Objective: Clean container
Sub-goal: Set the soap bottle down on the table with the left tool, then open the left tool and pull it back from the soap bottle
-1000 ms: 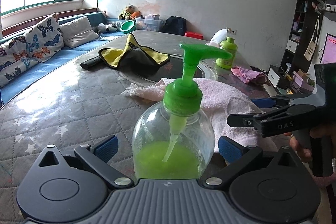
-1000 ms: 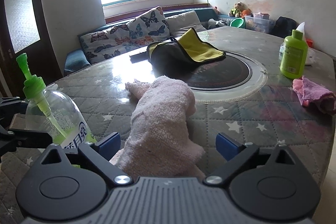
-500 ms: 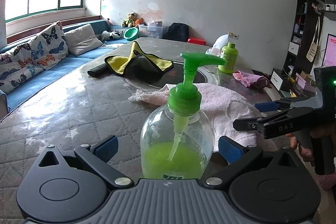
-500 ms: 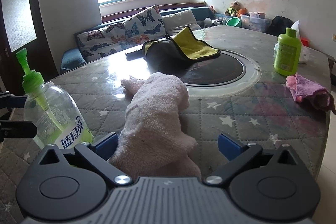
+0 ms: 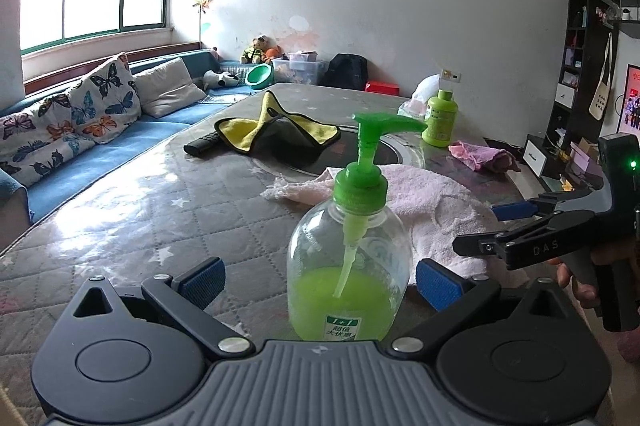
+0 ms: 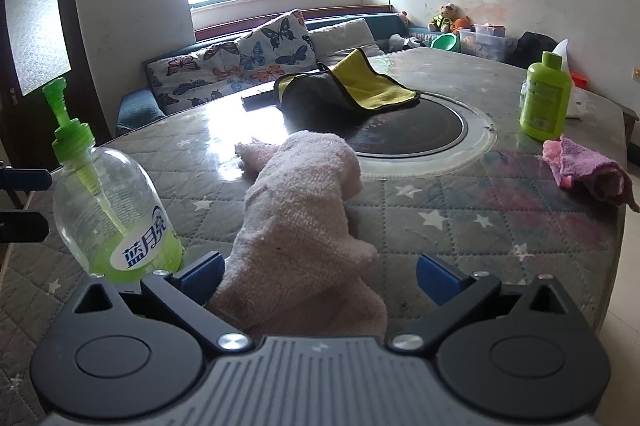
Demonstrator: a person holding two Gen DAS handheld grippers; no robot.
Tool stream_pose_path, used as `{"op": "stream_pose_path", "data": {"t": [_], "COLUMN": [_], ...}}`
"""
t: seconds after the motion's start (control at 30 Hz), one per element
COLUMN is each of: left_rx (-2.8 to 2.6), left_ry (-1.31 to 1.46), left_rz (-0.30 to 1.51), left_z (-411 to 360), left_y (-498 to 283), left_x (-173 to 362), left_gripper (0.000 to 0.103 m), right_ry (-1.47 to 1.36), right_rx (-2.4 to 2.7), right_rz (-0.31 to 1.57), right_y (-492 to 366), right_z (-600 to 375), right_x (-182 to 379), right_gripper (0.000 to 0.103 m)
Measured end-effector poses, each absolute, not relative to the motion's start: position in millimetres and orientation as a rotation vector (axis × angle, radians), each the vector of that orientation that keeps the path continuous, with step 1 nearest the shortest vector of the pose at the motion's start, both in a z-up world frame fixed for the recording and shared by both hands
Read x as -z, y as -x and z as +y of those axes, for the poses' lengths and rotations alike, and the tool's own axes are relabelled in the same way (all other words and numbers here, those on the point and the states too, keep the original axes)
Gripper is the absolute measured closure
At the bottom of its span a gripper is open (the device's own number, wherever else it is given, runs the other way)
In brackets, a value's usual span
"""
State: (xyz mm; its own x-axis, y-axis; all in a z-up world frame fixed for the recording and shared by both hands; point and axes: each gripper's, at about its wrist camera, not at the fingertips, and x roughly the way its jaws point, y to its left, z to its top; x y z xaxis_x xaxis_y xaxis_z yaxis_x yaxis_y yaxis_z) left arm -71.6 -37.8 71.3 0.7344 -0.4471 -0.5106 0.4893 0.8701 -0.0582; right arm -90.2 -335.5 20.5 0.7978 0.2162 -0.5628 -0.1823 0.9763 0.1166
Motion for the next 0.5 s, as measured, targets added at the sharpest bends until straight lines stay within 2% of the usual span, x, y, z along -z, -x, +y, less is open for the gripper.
{"op": "stream_pose_path", "data": {"t": [0.5], "left_rx": [0.471], "left_ry": [-0.086], "left_rz": [0.569], "left_z": [-28.3], "left_y": [80.8], "left_x": [-67.0], "left_gripper": [0.000], "right_ry": [-0.052], "right_rx": [-0.221], "right_rz": [0.603], "right_y": [101.0], "right_z": [-332.8], "right_x": [-22.3], "right_gripper": [0.000]}}
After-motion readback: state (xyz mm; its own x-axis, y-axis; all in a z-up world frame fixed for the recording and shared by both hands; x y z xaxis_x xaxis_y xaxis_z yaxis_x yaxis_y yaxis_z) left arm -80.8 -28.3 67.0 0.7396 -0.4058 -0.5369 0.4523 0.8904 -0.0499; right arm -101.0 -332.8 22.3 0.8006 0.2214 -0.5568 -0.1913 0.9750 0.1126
